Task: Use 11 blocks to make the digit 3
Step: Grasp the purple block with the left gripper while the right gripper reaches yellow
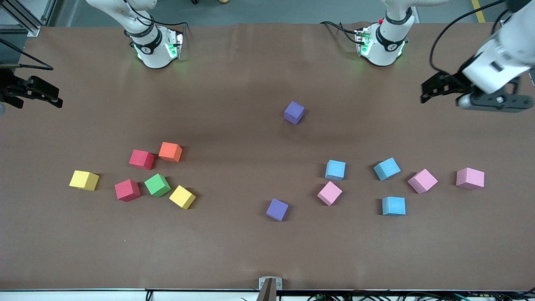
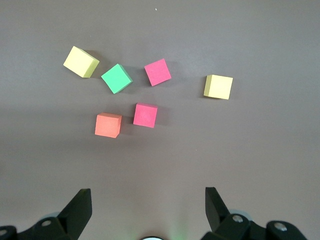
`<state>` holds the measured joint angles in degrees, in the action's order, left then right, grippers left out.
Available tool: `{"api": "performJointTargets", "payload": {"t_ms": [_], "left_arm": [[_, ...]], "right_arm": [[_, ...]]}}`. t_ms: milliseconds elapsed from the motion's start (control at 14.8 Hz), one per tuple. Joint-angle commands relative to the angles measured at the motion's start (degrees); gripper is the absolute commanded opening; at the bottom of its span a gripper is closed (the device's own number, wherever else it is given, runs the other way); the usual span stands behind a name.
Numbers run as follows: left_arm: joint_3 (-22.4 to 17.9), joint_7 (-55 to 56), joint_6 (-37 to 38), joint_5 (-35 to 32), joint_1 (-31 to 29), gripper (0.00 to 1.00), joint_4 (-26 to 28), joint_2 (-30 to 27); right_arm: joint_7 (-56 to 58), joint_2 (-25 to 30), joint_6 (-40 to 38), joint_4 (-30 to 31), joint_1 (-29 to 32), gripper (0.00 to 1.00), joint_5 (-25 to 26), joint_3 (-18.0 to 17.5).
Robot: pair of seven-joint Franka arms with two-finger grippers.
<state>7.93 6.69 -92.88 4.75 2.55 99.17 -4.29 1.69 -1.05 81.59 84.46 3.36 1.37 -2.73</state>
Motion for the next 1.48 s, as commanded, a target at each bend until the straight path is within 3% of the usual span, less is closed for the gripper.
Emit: {"api": "performJointTargets", "payload": {"t_ms": [0, 135, 337, 539, 741, 943, 1213, 1415], "left_arm": [[5.8, 8.9, -3.5, 0.6, 0.3, 1.00, 3.6, 0.6], [10.8, 12.7, -5.3, 0.4, 0.3, 1.00, 6.5, 2.2], [16.7, 17.4, -13.8, 0.3, 0.4, 1.00, 13.6, 3.1], [23.1, 34.2, -21.0, 0.0, 0.4, 1.00, 18.8, 4.2], [26.8, 45.9, -25.8, -3.5, 0.8, 1.00, 22.1, 8.8], [27.6, 63.6, -34.6, -4.3, 4.2, 1.00, 26.6, 11.3], [27.6, 83.4, -35.6, -4.5, 6.7, 1.00, 26.6, 14.2], [27.6, 91.9, -35.7, -4.6, 8.4, 1.00, 26.4, 16.4]], "right_arm": [[-0.6, 1.0, 1.8, 3.3, 0.1, 1.00, 0.6, -1.0], [-0.6, 1.0, 3.7, 4.7, -0.2, 1.00, 0.5, -1.2], [-1.2, 1.0, 3.7, 4.7, -2.7, 1.00, 0.2, -1.2], [-1.2, 1.0, 2.8, 5.9, -3.0, 1.00, 0.1, -1.2], [-1.2, 0.4, 3.3, 6.3, -3.1, 1.00, 0.1, -1.2], [-1.1, -0.8, 7.0, 8.2, -7.7, 1.00, 0.2, -1.2], [-1.1, -4.5, 13.9, 10.9, -17.1, 1.00, 0.2, -1.4], [-1.2, -9.8, 17.7, 10.8, -20.8, 1.00, 0.0, -1.5]]}}
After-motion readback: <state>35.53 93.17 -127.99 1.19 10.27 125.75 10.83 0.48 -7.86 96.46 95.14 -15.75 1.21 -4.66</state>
